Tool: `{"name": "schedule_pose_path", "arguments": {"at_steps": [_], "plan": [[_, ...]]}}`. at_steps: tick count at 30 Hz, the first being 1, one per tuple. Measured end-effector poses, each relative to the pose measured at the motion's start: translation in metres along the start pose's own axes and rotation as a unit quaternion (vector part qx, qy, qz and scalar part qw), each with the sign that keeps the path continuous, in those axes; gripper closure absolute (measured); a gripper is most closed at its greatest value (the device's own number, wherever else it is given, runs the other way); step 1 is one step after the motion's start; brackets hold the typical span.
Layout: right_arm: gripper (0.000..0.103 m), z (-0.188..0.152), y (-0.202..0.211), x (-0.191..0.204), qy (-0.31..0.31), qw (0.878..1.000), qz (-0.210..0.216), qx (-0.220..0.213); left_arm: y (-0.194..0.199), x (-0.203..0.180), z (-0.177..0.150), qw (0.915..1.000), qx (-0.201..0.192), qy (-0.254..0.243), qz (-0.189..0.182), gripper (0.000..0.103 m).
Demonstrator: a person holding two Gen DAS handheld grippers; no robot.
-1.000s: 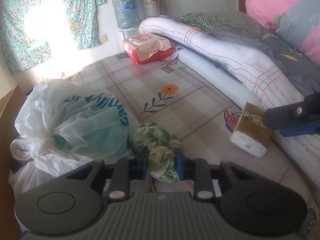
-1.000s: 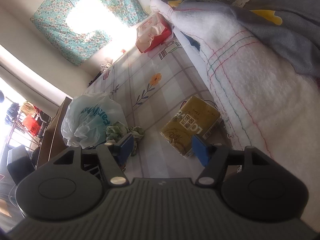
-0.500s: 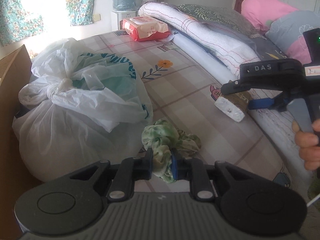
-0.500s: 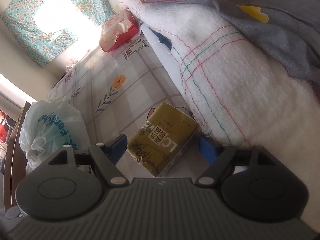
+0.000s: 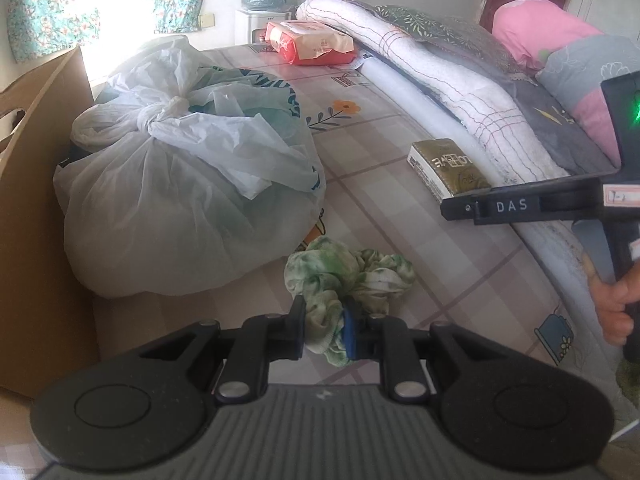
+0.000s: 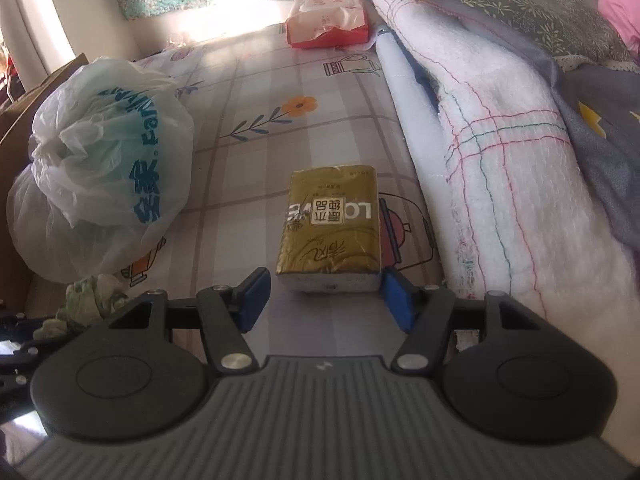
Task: Organize soft objects
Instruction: 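Close the right gripper on the gold box while the left gripper holds the green cloth, then carry the gold box with the right gripper while the left gripper drops the green cloth into the box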
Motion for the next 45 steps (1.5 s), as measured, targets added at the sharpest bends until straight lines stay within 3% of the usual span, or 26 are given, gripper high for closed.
{"name": "schedule_pose_path", "arguments": {"at_steps": [5,15,18,22,29,32,34,45], "plan": [[0.052,-0.002,0.004,0.003,-0.008,1.0,0.001,-0.007,0.005,0.0,0.003,0.9999,-0.012,-0.001,0.001,0.084],[0.052,-0.025,0.029,0.005,-0.053,0.997,0.05,-0.008,0.026,-0.001,0.01,0.9994,-0.034,-0.004,-0.002,0.084],[0.049,-0.039,0.032,0.011,-0.045,0.998,0.043,0.01,0.023,0.001,0.006,0.9996,-0.027,-0.002,0.004,0.084],[0.025,-0.039,0.04,0.015,-0.029,0.999,0.023,-0.004,0.019,0.007,0.001,0.9998,-0.017,0.007,0.009,0.085],[0.024,-0.015,0.024,0.018,-0.024,0.999,0.017,-0.019,0.022,0.008,0.002,0.9996,-0.023,0.008,0.014,0.084],[0.031,-0.015,0.008,0.018,-0.02,1.0,0.0,-0.014,0.025,0.006,0.003,0.9995,-0.025,0.007,0.015,0.084],[0.051,-0.017,0.007,0.017,-0.022,0.999,-0.009,-0.023,0.028,0.006,0.003,0.9995,-0.028,0.004,0.018,0.084],[0.052,-0.028,0.039,-0.003,-0.131,0.987,0.079,-0.055,0.072,0.009,0.023,0.9972,-0.074,0.01,0.01,0.084]]}}
Point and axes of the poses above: each gripper's, at about its wrist camera, not at the fingertips, and y roughly against the way its jaws point, x to its left, z to its top, the point moved 9 cm from there along -y, roughly the way its jaws point, and after that the axes turned 4 degrees about x, right-handed, at the moved point
